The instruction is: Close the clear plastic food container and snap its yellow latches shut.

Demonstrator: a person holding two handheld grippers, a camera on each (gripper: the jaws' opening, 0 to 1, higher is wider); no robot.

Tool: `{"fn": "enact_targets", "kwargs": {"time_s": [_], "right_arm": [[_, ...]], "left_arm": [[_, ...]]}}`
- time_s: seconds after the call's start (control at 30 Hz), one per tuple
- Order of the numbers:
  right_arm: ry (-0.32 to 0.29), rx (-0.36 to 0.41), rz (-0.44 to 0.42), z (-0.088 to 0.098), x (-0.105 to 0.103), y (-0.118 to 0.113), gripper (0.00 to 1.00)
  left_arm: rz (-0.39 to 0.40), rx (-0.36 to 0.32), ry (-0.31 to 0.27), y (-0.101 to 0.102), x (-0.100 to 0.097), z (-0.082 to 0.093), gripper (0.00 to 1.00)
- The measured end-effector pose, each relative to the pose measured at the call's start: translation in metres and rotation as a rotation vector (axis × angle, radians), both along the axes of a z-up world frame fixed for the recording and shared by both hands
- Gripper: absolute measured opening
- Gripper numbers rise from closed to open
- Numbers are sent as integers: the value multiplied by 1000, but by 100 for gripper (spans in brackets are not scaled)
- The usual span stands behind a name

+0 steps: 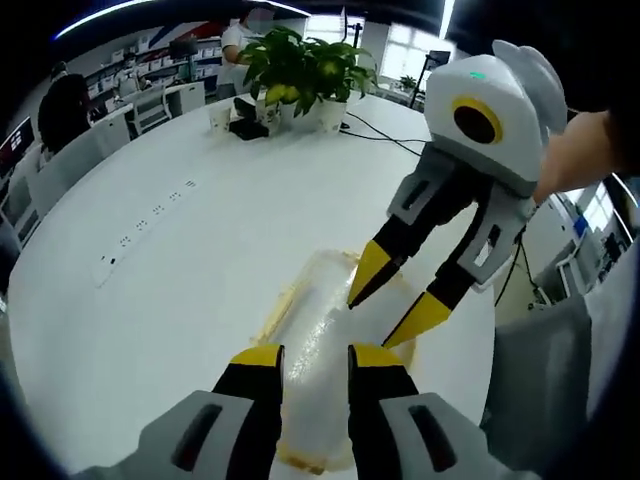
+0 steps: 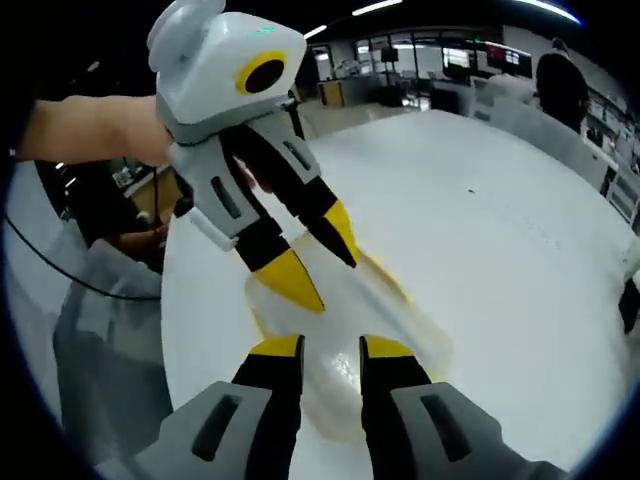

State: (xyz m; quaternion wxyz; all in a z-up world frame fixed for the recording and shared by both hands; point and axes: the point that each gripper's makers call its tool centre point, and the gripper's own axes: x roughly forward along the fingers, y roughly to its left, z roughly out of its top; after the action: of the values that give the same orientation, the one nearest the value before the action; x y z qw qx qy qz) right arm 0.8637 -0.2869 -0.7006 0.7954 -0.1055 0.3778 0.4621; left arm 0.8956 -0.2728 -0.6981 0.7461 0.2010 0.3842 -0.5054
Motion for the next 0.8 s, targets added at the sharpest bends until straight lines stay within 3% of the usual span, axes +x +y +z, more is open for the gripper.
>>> {"fn": "enact_targets", "kwargs": {"time_s": [0.17, 0.53, 0.8], "right_arm": [[0, -9, 10, -3, 1, 1, 19], [-27, -43, 47, -6, 8, 5, 18], [-96, -100, 131, -7, 3, 8, 19]], "left_arm": [[-33, 30, -19, 1, -1, -5, 18], [-32, 28, -27, 1, 3, -7, 17], [-32, 25, -35, 1, 6, -7, 17]]}}
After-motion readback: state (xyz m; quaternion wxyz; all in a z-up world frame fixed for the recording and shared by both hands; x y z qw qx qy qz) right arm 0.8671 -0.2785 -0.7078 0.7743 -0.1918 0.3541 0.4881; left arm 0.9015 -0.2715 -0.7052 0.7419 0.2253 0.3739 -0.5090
